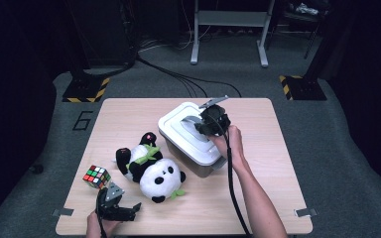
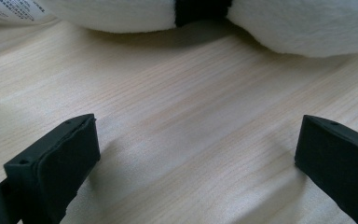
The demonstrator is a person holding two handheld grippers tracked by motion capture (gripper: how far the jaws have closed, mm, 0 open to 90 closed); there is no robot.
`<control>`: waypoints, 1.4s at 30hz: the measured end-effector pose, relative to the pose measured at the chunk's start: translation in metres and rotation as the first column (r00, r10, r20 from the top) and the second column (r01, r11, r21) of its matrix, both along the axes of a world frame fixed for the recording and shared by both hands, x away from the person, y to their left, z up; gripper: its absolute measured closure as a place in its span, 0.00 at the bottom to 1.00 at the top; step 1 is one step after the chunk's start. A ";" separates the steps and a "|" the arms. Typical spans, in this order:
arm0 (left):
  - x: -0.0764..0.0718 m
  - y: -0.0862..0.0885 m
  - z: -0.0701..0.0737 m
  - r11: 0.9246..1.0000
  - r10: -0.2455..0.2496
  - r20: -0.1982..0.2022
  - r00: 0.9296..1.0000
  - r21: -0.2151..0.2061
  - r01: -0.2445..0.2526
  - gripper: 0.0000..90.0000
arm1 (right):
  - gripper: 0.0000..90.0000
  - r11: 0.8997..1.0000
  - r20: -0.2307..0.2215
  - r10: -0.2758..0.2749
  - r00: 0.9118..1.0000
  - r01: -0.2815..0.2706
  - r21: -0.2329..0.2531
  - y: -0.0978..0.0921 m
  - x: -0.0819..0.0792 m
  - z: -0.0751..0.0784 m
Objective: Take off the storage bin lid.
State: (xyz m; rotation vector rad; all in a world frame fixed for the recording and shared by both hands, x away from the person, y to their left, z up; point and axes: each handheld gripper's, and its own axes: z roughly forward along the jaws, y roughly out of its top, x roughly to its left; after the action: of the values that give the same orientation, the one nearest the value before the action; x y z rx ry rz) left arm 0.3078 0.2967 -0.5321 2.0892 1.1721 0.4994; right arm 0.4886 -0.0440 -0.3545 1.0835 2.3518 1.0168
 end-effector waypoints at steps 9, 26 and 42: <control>0.000 0.000 0.000 1.000 -0.004 -0.004 1.000 0.004 0.004 0.00 | 0.75 1.000 0.025 0.000 1.000 0.000 0.003 -0.005 -0.002 0.009; 0.000 0.000 0.000 1.000 -0.006 -0.004 1.000 0.005 0.006 0.00 | 0.75 0.999 0.056 -0.042 0.998 0.041 0.022 -0.030 -0.007 0.026; 0.000 0.001 0.001 1.000 -0.012 -0.013 1.000 0.011 0.012 0.00 | 0.75 0.993 0.070 -0.111 0.991 0.109 0.043 -0.059 -0.007 0.034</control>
State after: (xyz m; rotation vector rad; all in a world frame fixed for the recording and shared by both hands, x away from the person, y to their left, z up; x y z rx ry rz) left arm 0.3075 0.2974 -0.5311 2.1107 1.1653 0.4888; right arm 0.4812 -0.1033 -0.3201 1.1575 2.1983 1.0478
